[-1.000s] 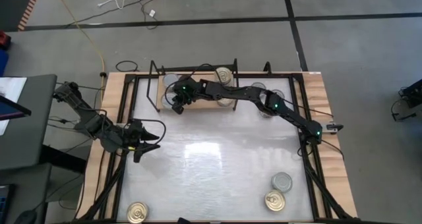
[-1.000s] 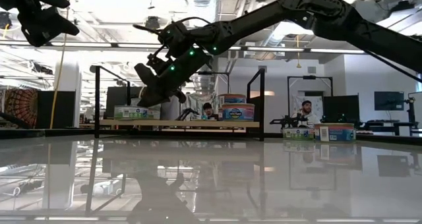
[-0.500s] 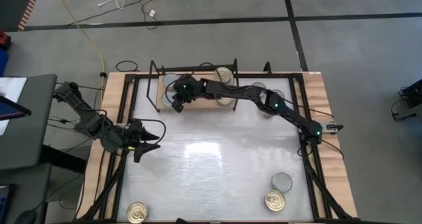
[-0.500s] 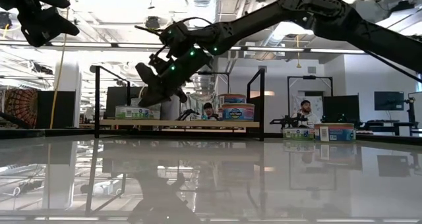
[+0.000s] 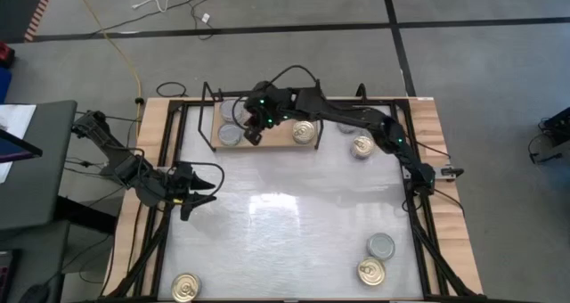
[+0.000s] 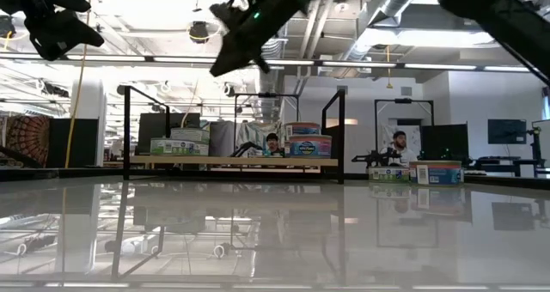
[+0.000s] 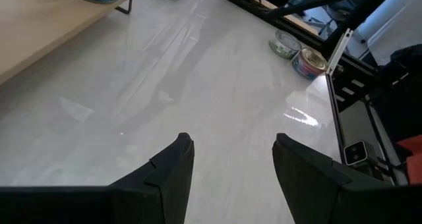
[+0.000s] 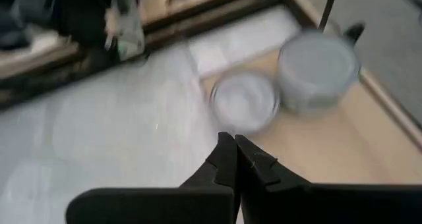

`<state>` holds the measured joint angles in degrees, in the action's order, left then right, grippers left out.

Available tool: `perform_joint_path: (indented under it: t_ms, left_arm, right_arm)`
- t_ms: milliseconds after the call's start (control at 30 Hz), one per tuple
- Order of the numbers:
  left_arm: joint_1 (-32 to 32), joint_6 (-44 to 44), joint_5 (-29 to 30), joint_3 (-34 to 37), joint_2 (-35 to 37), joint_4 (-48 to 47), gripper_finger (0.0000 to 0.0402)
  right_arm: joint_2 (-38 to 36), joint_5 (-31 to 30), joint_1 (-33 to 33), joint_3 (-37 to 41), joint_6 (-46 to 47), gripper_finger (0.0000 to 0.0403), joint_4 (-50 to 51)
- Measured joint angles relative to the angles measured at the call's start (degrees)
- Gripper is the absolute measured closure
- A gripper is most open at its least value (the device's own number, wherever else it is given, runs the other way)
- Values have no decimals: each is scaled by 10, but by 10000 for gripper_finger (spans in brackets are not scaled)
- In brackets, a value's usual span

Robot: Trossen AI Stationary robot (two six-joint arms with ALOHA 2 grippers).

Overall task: Stack canned seafood by type on shelf
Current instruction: Stack the blue tuna can on top of the blue tuna can on the shelf

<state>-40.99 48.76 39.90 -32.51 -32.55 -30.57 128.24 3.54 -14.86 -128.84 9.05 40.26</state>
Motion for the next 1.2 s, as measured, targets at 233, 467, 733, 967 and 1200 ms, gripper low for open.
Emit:
perform_joint_path:
  t_ms: [233, 467, 733, 967, 1200]
  left_arm:
    - [0, 26, 2, 0, -55, 6, 205]
    - [-3, 77, -5, -20, -122, 10, 205]
    - [-11, 66, 2, -61, -153, 5, 205]
    - [-11, 71, 3, -63, -154, 5, 205]
    - [-11, 71, 13, -63, -154, 5, 205]
  right_arm:
    - [-28, -17, 65, 1, -5, 378, 199]
    - [-31, -48, 153, 1, 24, 379, 270]
    - [-35, -110, 246, 3, 73, 377, 301]
    - [-57, -115, 285, 139, 140, 378, 244]
    - [-226, -122, 313, 435, 274, 378, 78]
